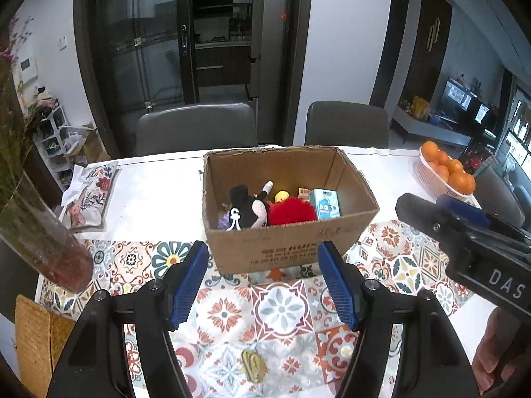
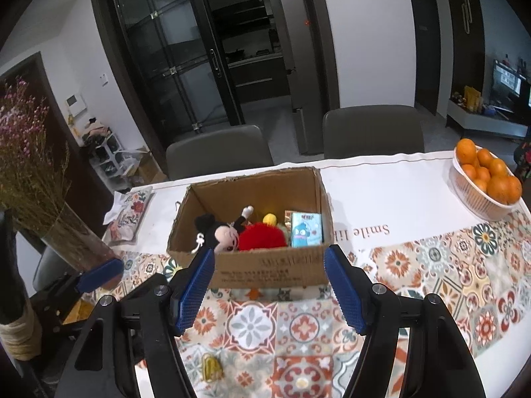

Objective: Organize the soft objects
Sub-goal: 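Move both tools back toward the yellow strap and red candy packet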

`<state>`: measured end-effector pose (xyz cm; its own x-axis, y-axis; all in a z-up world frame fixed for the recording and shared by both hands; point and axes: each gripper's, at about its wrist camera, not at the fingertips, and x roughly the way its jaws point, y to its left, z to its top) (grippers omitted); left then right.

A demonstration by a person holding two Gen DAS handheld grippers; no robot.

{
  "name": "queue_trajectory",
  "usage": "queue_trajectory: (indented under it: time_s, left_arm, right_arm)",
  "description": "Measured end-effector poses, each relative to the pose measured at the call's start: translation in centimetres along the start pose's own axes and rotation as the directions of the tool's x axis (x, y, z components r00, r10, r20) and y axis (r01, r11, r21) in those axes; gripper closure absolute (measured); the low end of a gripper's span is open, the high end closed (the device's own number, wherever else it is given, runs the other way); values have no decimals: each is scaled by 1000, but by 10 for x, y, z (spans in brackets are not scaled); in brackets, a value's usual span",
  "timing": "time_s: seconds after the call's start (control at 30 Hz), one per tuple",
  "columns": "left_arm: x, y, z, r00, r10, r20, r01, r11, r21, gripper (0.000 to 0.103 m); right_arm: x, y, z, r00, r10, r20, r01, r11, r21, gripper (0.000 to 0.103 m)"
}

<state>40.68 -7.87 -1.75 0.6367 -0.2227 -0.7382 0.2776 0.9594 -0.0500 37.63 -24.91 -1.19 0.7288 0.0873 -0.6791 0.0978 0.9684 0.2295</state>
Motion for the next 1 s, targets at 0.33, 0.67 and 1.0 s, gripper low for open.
queue_trajectory:
  time_s: [0.33,0.67,1.0]
  left_arm:
    - [-27,5,-26,1000,13,17,-14,1000,23,33]
    - [-47,9,-47,999,15,42,-17,998,58,29]
    - [-55,17,-75,998,24,53,-28,997,70,29]
  right_arm:
    - [-20,-3,-38,999,-36,-39,39,996,84,33]
    - [-52,2,-81,993,-119,-1,117,976,185,33]
    - [-61,-5,-125,983,-183,-9,175,922,345,33]
